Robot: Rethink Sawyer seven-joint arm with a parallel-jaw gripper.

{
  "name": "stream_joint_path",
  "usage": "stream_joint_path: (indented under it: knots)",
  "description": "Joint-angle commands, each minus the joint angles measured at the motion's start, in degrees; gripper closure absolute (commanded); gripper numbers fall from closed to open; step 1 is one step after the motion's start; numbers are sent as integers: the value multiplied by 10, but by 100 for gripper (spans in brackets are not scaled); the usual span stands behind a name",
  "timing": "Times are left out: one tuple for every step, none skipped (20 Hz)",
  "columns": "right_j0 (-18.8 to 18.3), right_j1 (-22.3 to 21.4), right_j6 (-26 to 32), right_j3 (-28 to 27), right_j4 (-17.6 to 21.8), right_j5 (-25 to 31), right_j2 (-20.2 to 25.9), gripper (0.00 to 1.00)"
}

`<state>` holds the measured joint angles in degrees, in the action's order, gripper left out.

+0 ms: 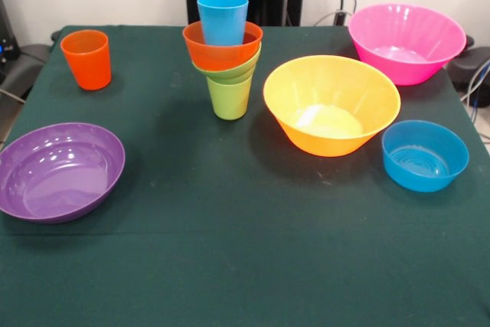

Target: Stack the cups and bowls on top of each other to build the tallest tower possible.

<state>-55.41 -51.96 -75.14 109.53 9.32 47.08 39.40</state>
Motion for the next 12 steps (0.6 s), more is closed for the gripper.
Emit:
stream_joint_path:
  knots:
    - [25, 15, -24, 47, 25, -5, -10, 100]
    - [25, 14, -24, 50, 26, -5, -11, 100]
    - [25, 14, -24, 49, 27, -4, -12, 100]
    - [26, 14, -24, 49, 29, -3, -13, 100]
    - [28, 16, -24, 47, 32, 1, -15, 100]
    - [27, 14, -22, 48, 34, 5, -16, 100]
    - [28, 15, -21, 47, 37, 8, -18, 100]
    - [29, 15, -20, 46, 39, 10, -19, 100]
    - [28, 15, -17, 46, 43, 13, -20, 100]
    - [26, 14, -14, 49, 45, 12, -19, 100]
    - [24, 13, -12, 50, 46, 13, -20, 100]
    - [23, 12, -10, 51, 48, 15, -20, 100]
